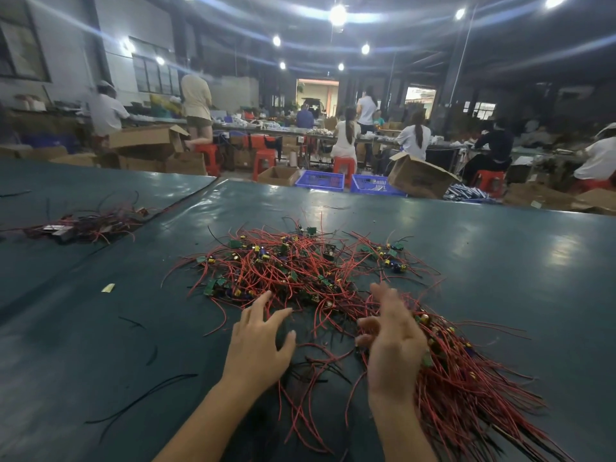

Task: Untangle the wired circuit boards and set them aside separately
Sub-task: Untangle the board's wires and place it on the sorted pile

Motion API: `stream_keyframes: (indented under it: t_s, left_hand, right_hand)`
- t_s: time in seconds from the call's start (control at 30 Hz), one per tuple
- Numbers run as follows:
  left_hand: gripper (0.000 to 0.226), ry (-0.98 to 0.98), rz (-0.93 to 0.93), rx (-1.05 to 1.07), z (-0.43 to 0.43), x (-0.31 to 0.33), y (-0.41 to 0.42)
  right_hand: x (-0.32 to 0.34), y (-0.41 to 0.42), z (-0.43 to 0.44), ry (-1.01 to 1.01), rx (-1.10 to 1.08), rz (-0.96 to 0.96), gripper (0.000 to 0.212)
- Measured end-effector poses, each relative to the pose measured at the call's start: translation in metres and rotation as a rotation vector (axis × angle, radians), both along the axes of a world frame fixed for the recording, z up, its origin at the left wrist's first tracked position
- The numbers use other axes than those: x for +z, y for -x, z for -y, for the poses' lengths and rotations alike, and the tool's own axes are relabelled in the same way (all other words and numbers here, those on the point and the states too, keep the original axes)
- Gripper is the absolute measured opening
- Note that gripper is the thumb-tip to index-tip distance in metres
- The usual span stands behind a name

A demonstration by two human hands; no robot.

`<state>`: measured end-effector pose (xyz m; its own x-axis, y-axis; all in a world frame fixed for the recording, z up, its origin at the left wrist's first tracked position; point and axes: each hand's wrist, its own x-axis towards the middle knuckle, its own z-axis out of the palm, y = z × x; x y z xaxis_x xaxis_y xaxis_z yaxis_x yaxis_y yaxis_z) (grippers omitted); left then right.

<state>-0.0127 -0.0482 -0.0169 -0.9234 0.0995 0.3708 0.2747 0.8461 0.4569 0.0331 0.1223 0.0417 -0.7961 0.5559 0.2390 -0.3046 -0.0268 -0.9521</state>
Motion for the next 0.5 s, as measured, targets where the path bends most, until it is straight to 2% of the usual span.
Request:
stream_keyframes:
  t_s: [0.07,0.17,0.2,0.3,0.5]
  left_hand:
    - [0.046,-0.015,-0.062,0.024,0.001,0.002,0.002]
    - [0.040,-0.094,-0.170,0.055,0.003,0.004,0.004]
    - [0.036,-0.124,-0.186,0.056,0.004,0.004,0.005]
    - [0.032,-0.149,-0.175,0.058,0.007,0.002,0.007]
    - [0.029,-0.173,-0.136,0.056,0.011,-0.002,0.010]
  right_hand:
    - [-0.008,-0.003,0.018,-0.233,0.090,-0.007,0.037]
    - [-0.022,0.018,0.032,-0.698,0.179,0.202,0.038]
    - [-0.019,0.028,0.035,-0.793,0.203,0.250,0.039]
    - [-0.018,0.050,0.050,-0.872,0.310,0.334,0.045]
    - [-0.026,0.082,0.064,-0.868,0.426,0.453,0.044]
